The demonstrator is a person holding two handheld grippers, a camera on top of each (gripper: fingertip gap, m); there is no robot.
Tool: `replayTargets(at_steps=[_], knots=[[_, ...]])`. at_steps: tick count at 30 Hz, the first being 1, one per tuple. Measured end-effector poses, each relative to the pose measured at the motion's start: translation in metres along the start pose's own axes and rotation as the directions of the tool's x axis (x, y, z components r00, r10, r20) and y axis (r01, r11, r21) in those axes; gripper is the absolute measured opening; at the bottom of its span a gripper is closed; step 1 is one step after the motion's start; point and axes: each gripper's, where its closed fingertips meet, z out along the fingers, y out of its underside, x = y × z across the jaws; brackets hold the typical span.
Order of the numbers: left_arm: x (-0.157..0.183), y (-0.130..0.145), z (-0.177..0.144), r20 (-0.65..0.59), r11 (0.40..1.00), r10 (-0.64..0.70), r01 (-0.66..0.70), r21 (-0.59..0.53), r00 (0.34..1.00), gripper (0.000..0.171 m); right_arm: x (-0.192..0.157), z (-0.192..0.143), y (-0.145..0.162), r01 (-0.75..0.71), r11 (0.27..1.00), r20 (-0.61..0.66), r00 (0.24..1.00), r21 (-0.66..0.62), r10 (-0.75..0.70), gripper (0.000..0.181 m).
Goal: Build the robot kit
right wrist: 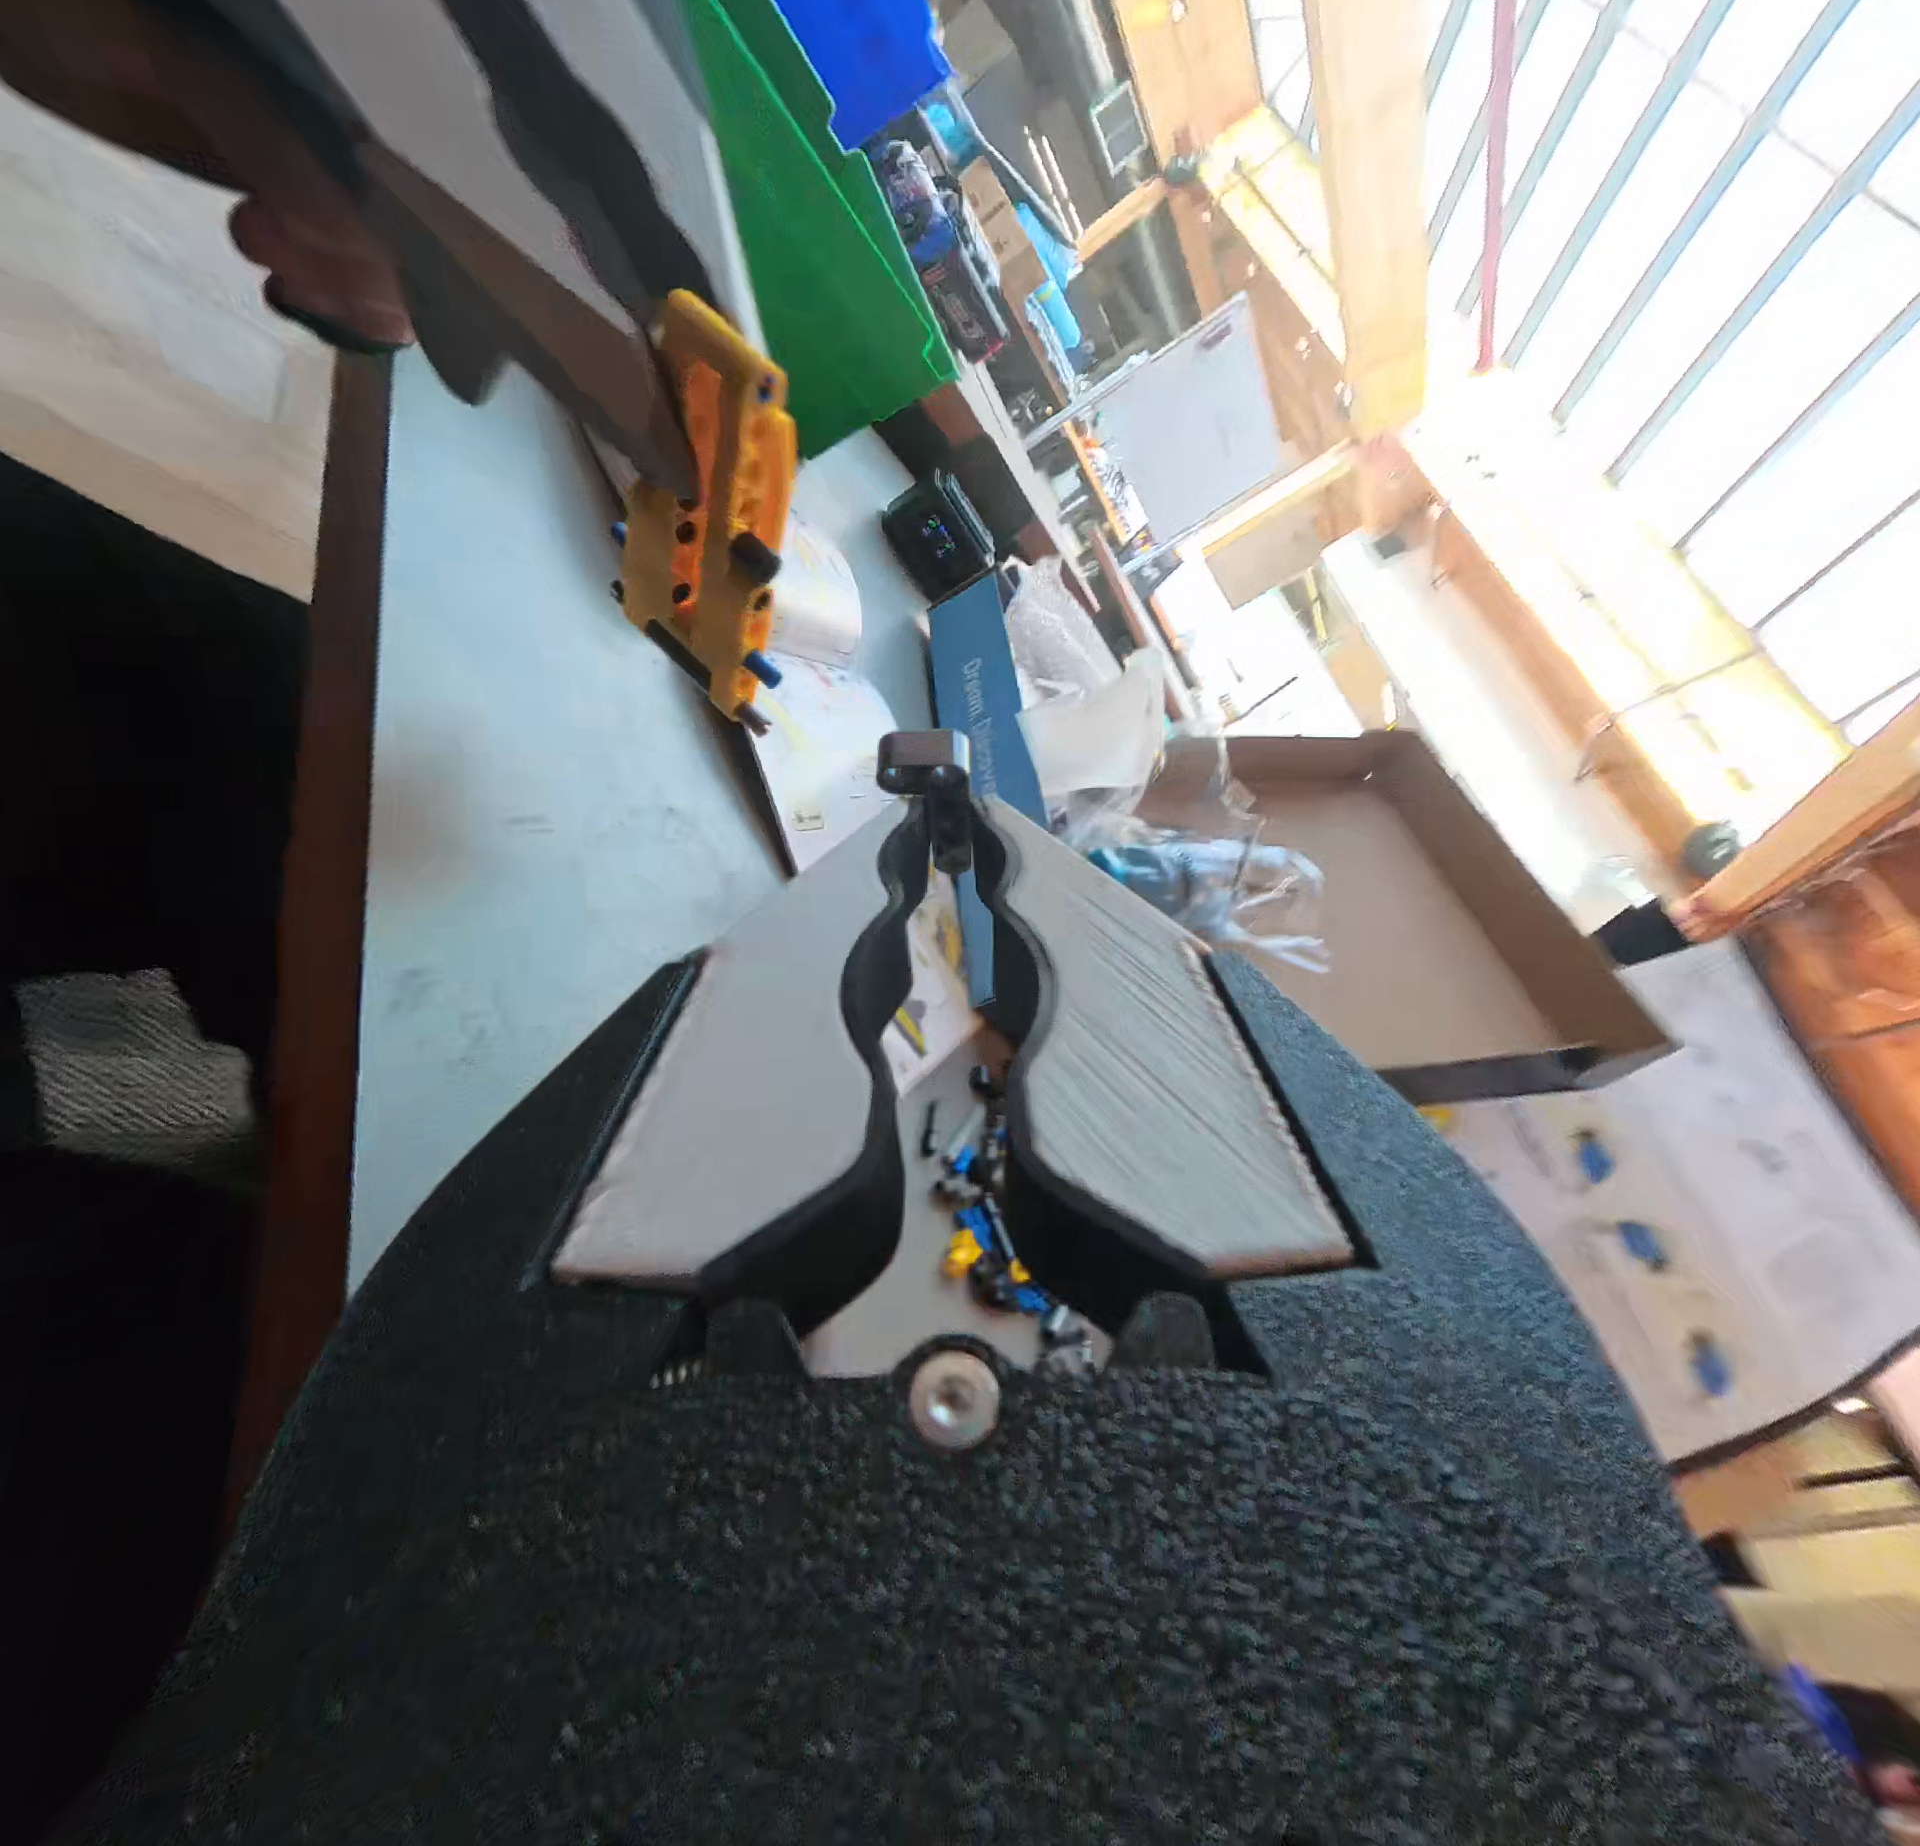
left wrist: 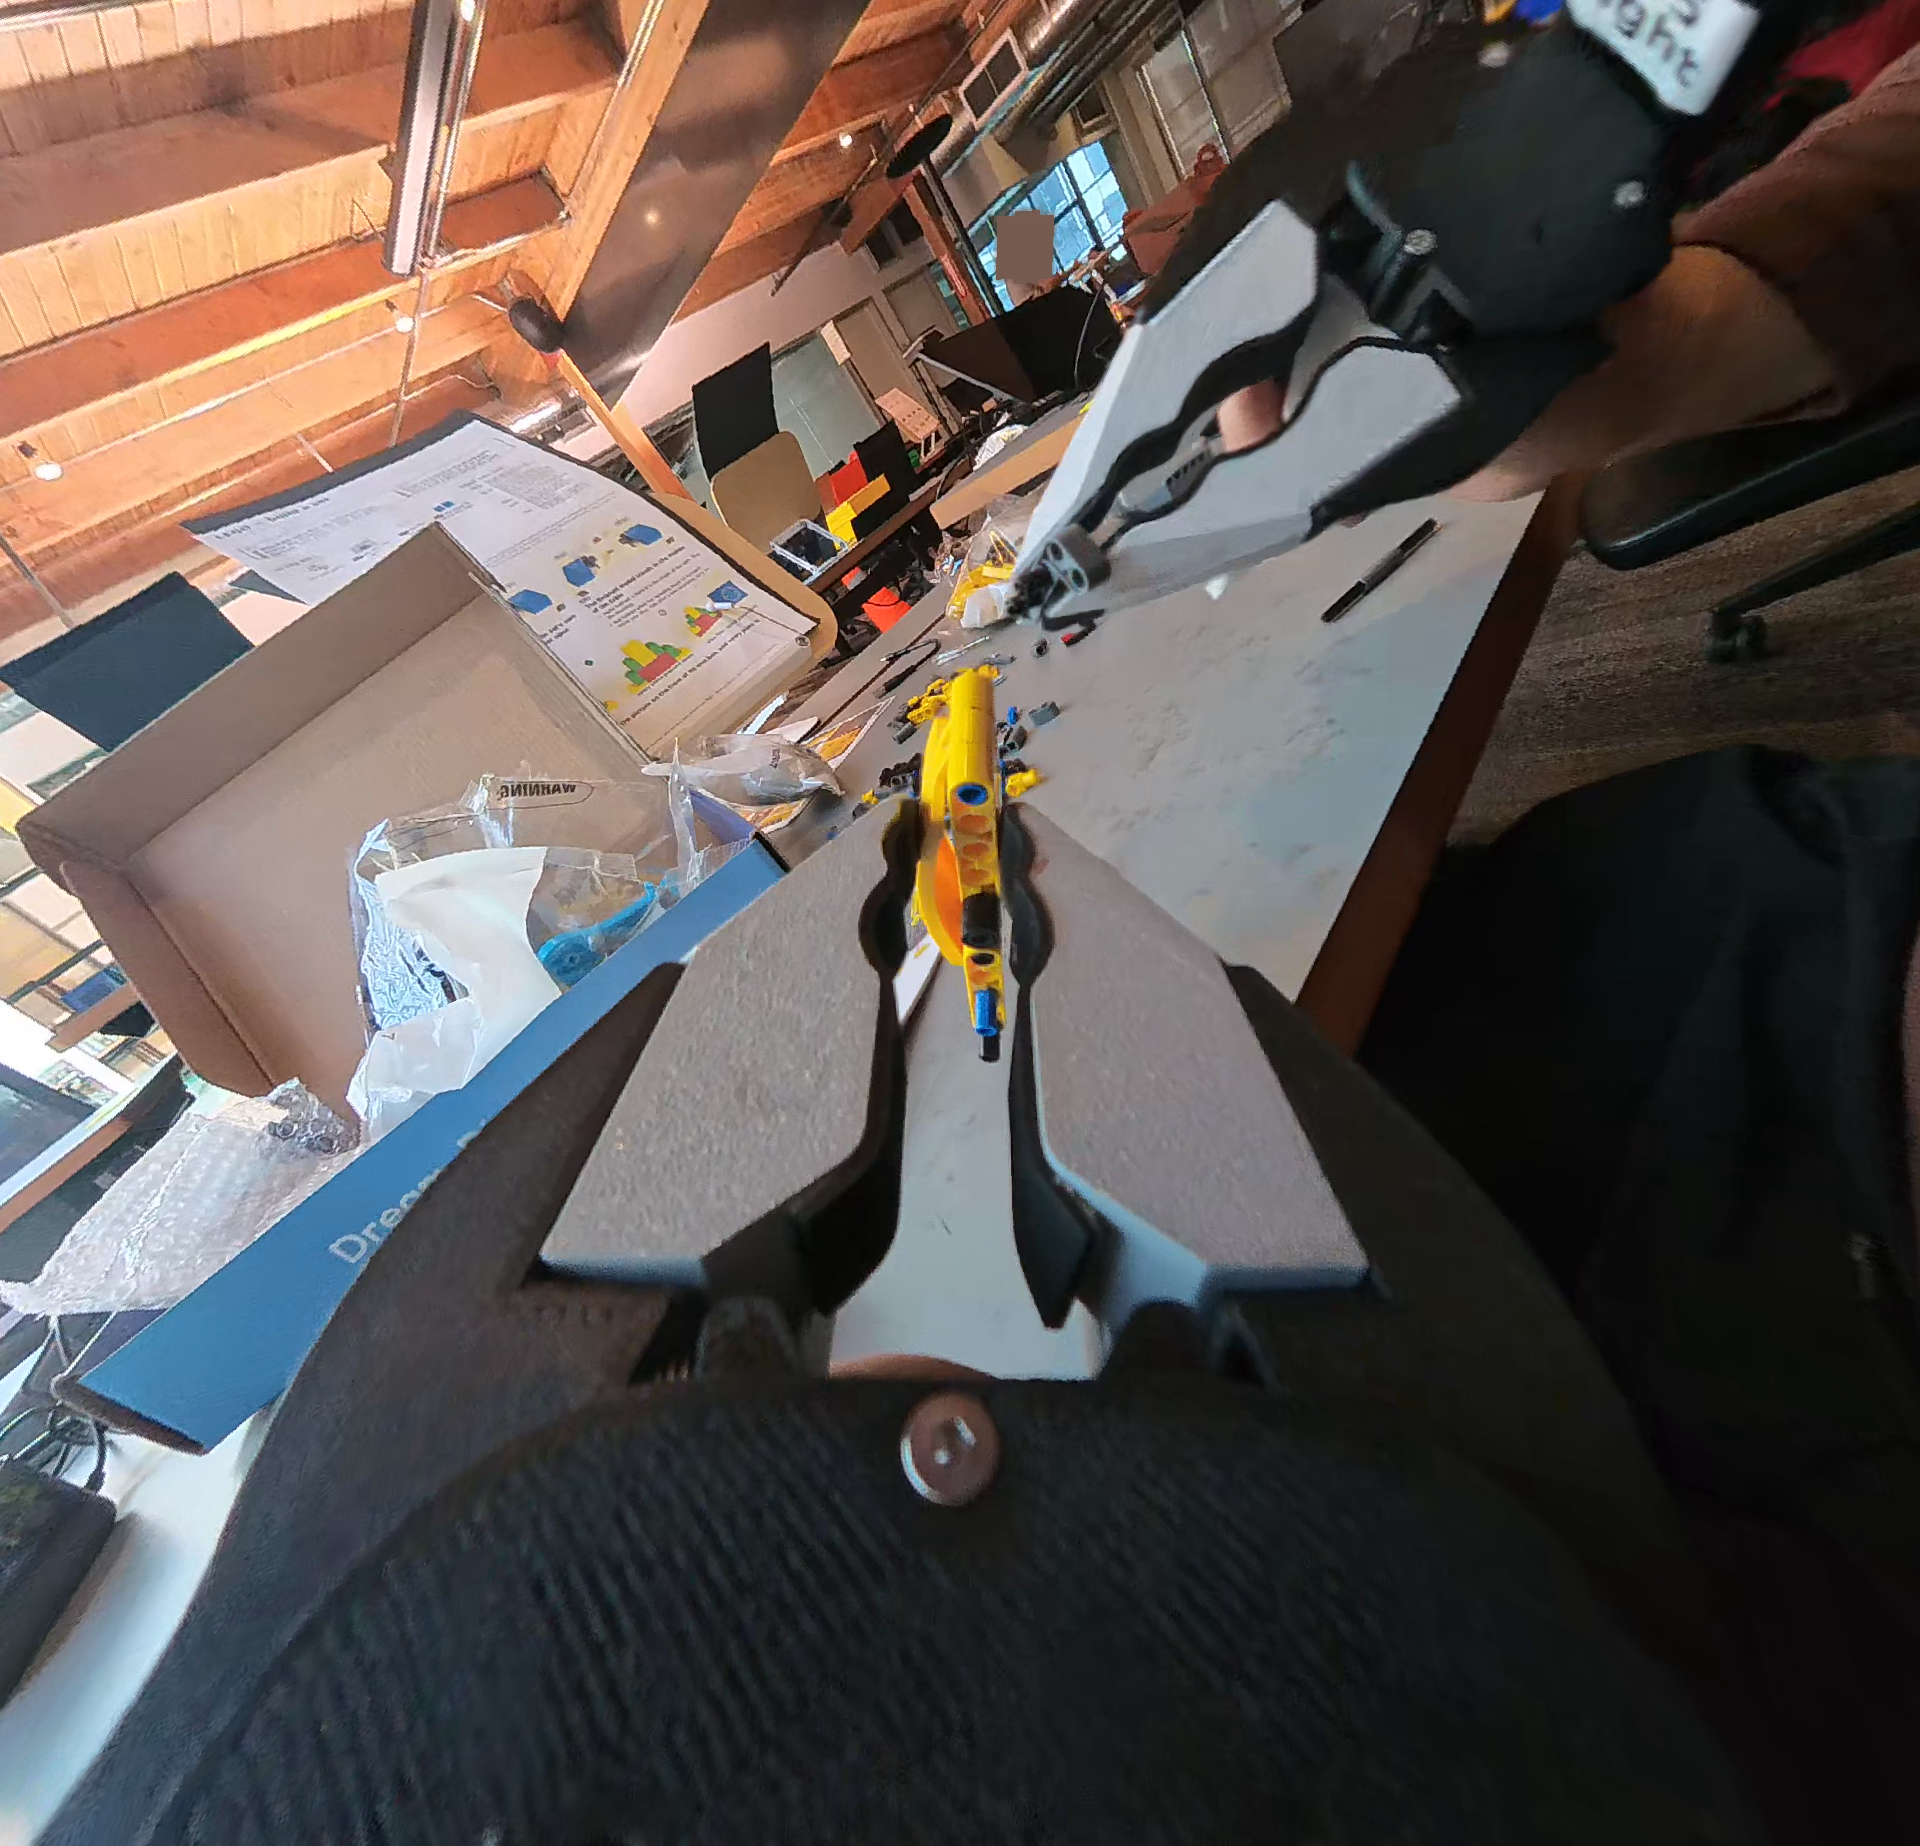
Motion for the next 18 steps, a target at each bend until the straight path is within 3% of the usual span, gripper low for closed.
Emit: replayTargets(at_steps=[6,18], knots=[[-0.006,0.008,-0.004,0.016,0.999,-0.010,0.011,-0.030,1.000,0.012,0.016,0.008,0.030,-0.238,0.970,0.003,0.971,-0.042,0.239,0.006],[-0.027,0.006,-0.010,0.047,0.987,-0.162,0.162,0.005,0.986,0.012,0.023,0.016,0.066,-0.402,0.909,0.002,0.914,-0.114,0.405,0.007]])
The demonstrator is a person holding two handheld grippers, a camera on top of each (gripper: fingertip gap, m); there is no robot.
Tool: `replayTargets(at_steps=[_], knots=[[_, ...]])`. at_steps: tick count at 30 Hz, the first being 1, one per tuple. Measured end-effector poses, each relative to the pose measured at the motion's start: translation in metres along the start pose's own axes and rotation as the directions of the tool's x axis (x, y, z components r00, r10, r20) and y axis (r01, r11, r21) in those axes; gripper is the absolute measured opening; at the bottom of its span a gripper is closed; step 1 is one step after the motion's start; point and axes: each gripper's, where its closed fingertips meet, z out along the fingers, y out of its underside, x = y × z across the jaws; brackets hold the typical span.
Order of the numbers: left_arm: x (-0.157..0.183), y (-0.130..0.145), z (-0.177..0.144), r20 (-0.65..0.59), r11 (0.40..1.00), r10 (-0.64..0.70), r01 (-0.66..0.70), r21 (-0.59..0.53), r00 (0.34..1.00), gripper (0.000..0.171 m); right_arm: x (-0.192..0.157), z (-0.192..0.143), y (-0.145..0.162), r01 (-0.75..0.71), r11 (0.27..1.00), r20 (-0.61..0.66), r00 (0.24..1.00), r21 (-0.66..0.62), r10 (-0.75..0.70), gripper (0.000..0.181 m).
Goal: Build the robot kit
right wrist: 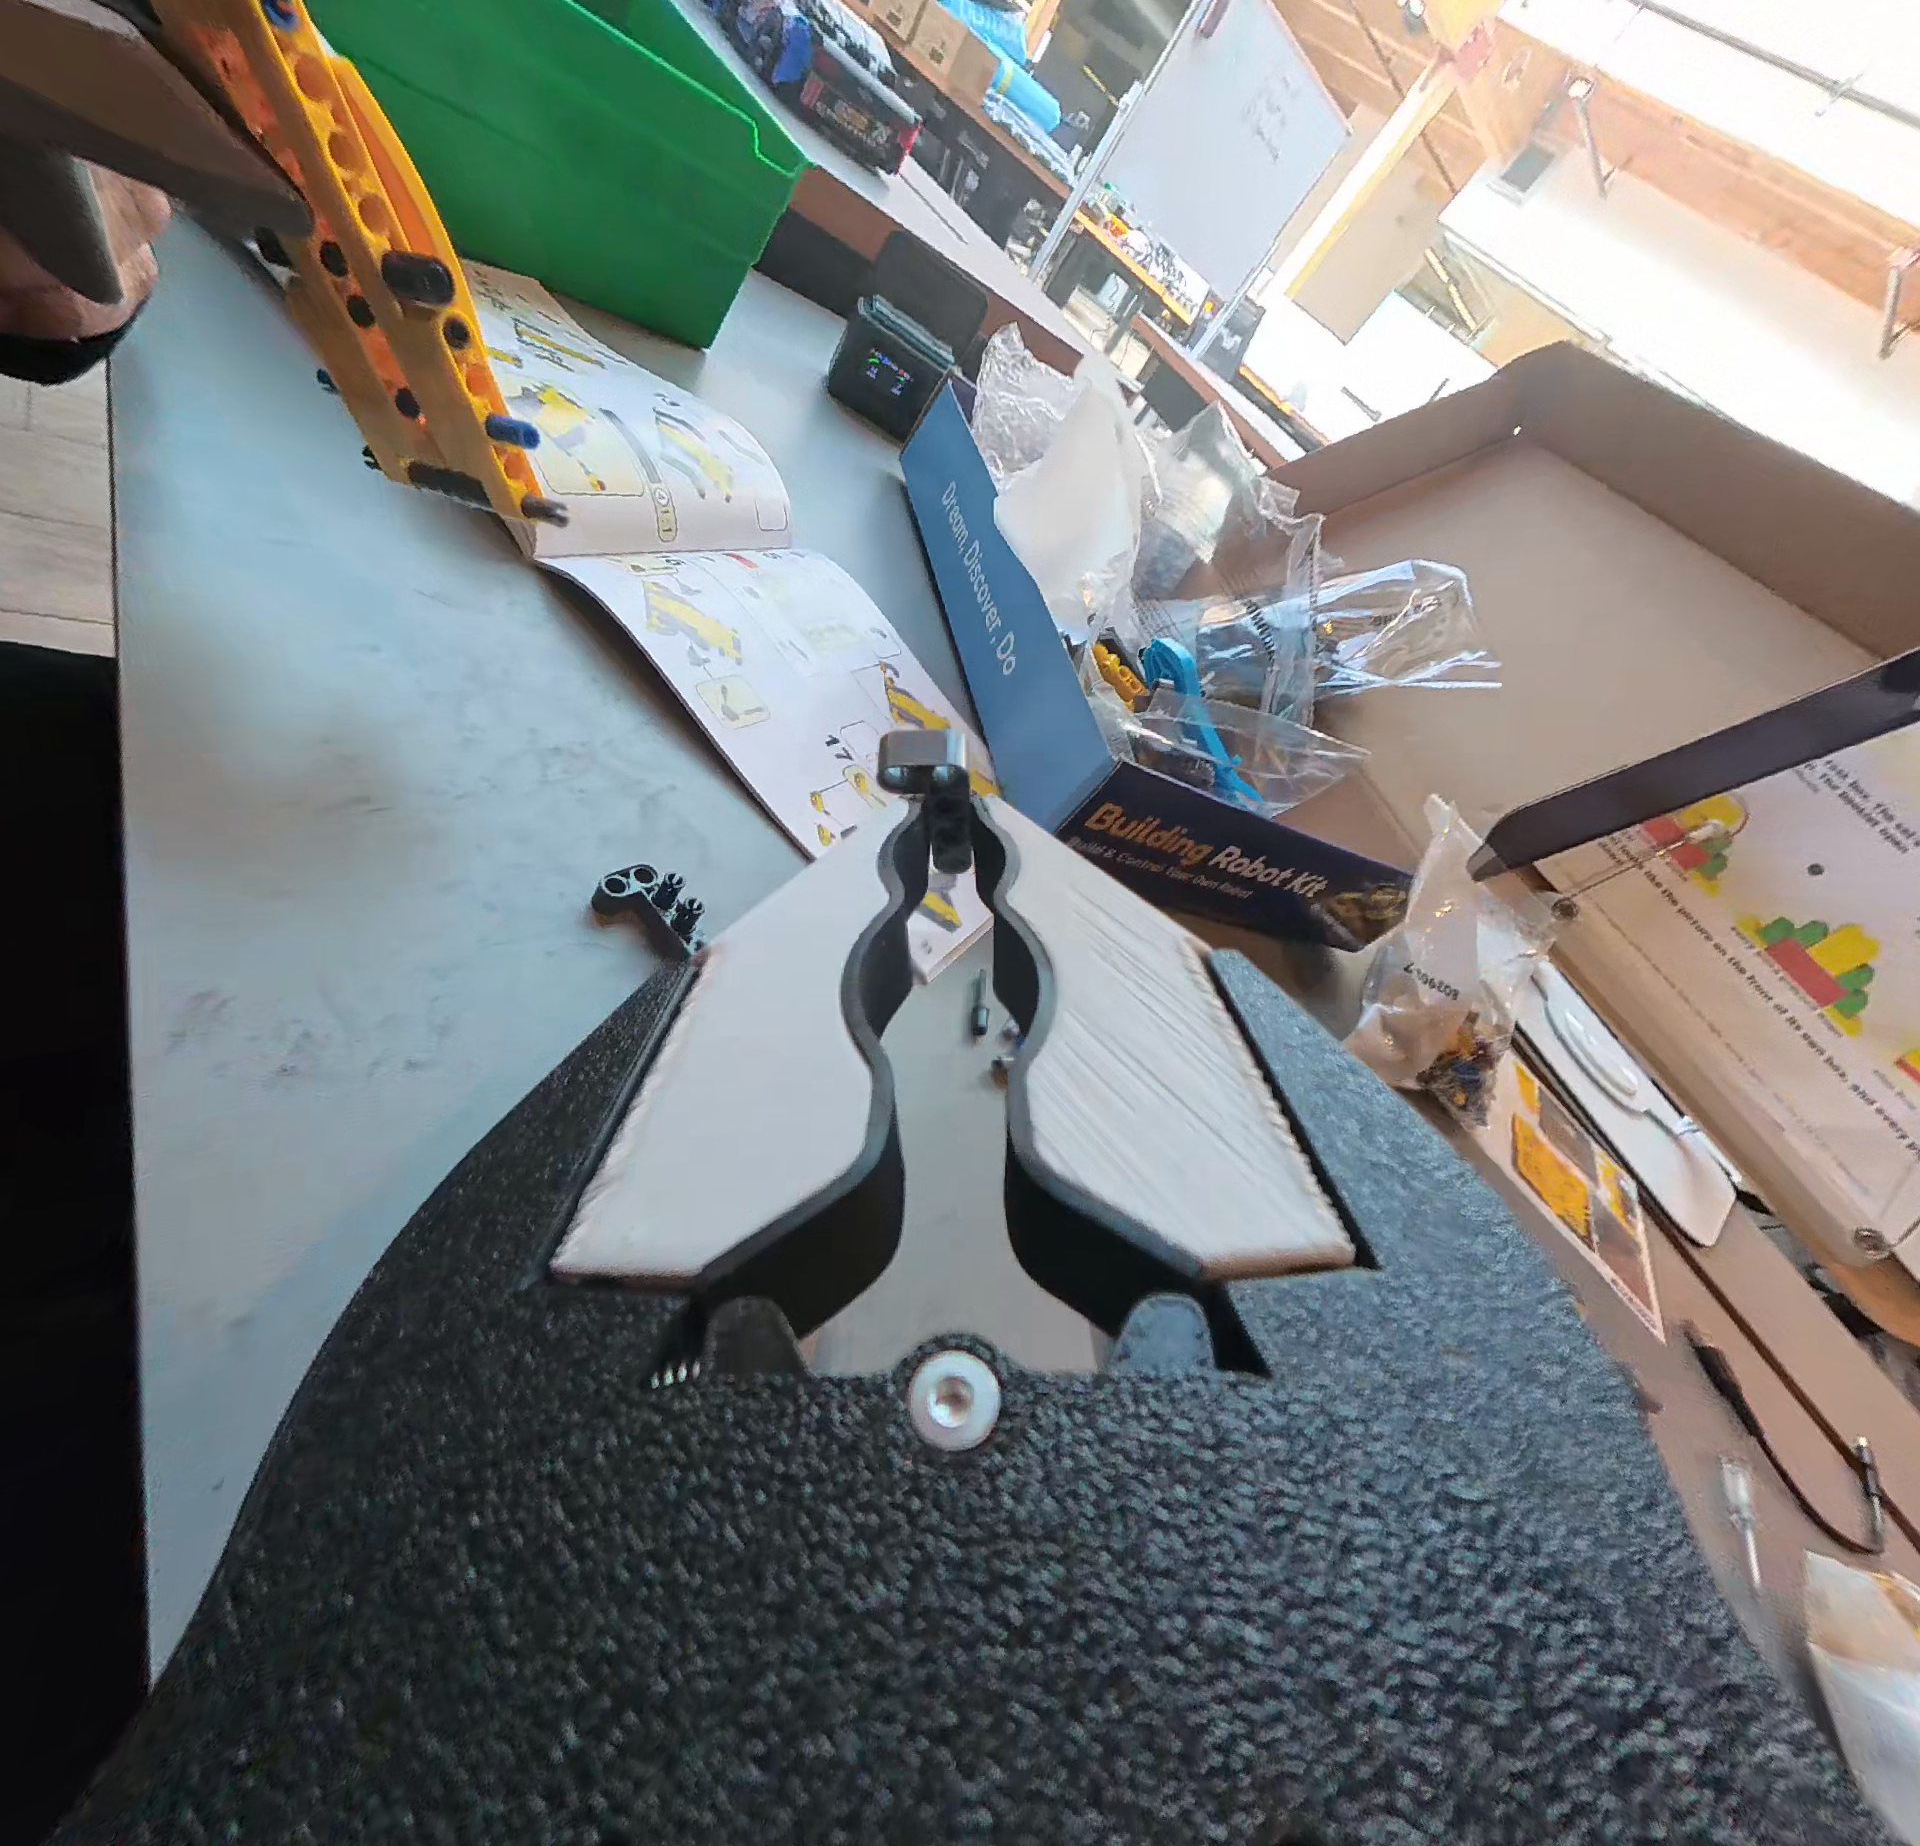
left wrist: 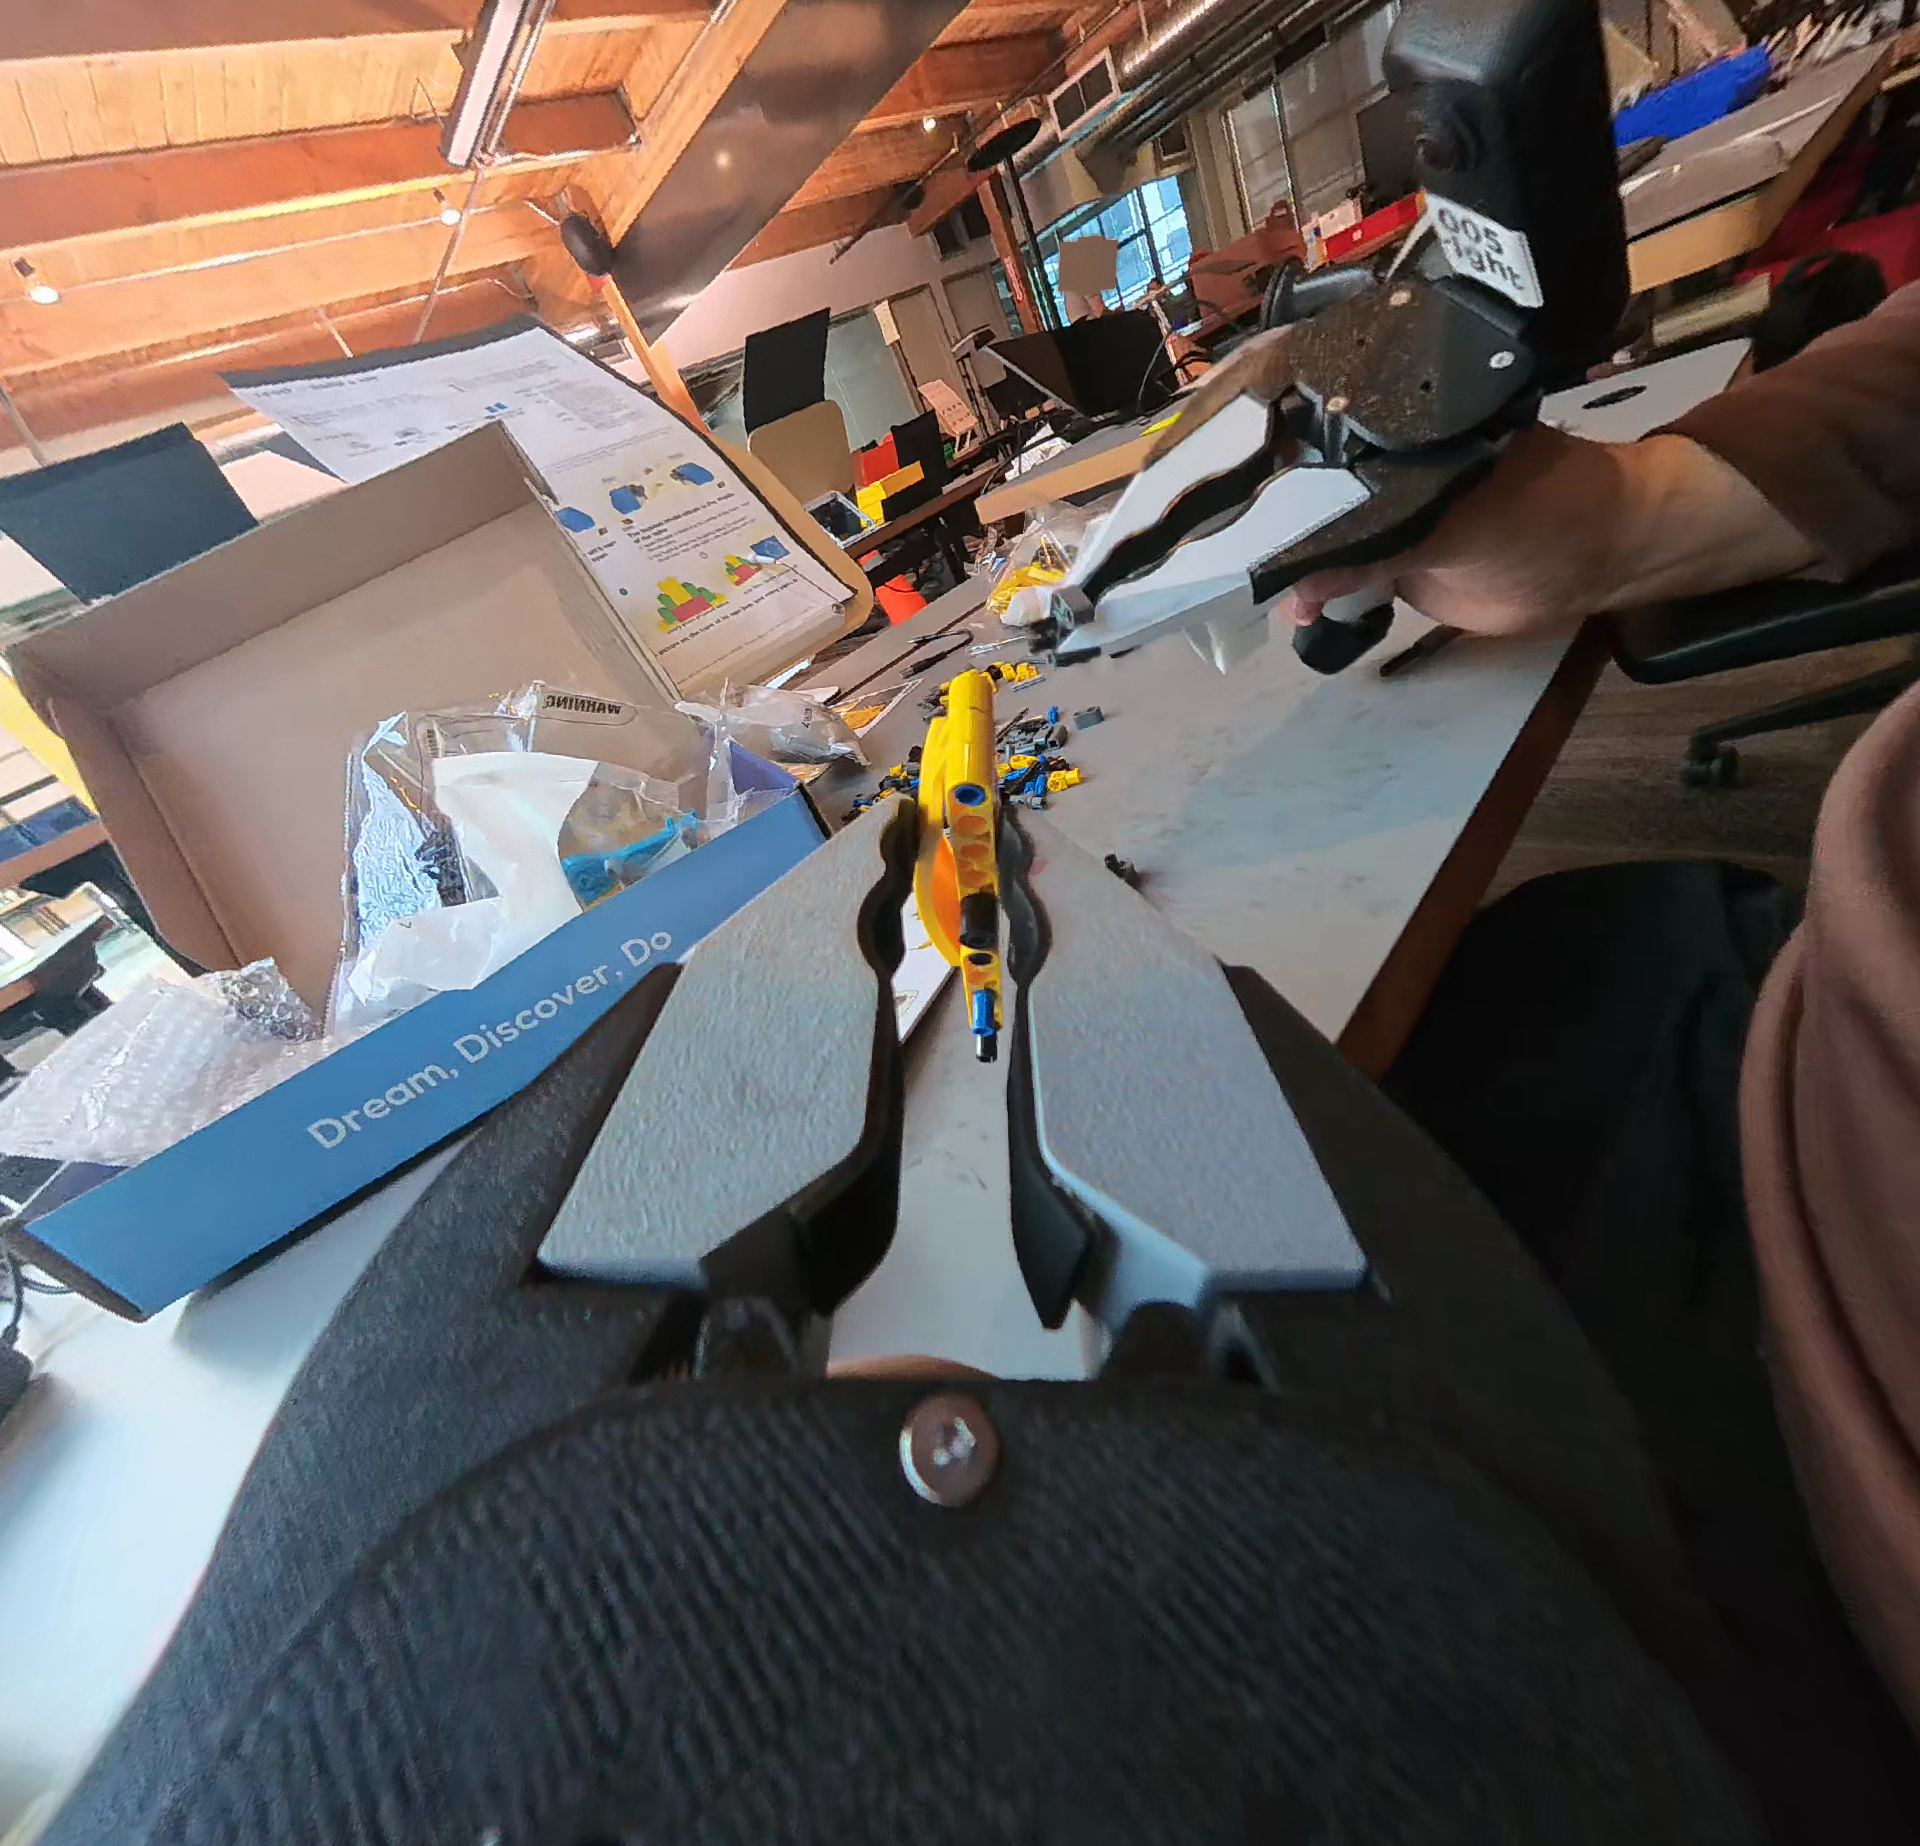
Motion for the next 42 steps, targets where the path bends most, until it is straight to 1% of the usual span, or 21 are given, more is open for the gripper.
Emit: replayTargets(at_steps=[8,15,19,23,32,37,42], knots=[[-0.003,-0.001,-0.001,0.000,0.999,-0.030,0.030,0.011,1.000,0.012,-0.005,0.003,0.006,-0.029,0.999,0.042,0.999,-0.021,0.030,0.007],[-0.003,-0.001,-0.001,0.000,0.999,-0.050,0.050,0.009,0.999,0.012,-0.008,0.002,0.003,-0.024,1.000,0.058,0.998,-0.013,0.025,0.007],[-0.001,0.000,-0.001,-0.014,0.997,-0.070,0.071,0.006,0.997,0.012,-0.001,0.002,0.009,-0.038,0.998,0.027,0.999,-0.058,0.040,0.007],[-0.001,0.001,-0.001,-0.017,0.996,-0.087,0.087,0.004,0.996,0.012,0.001,-0.001,0.006,-0.069,0.997,0.032,0.997,-0.046,0.071,0.007],[0.003,0.004,0.000,-0.018,0.998,-0.060,0.060,-0.013,0.998,0.012,-0.016,0.001,0.006,-0.073,0.996,0.121,0.990,-0.049,0.078,0.007],[0.008,0.008,0.002,-0.025,0.999,-0.009,0.009,-0.034,1.000,0.012,-0.026,-0.002,-0.002,-0.041,0.999,0.159,0.986,-0.024,0.044,0.007],[0.017,0.013,0.005,-0.048,0.996,0.050,-0.054,-0.074,0.998,0.012,-0.049,-0.004,-0.007,-0.007,1.000,0.255,0.967,-0.010,0.009,0.007]])
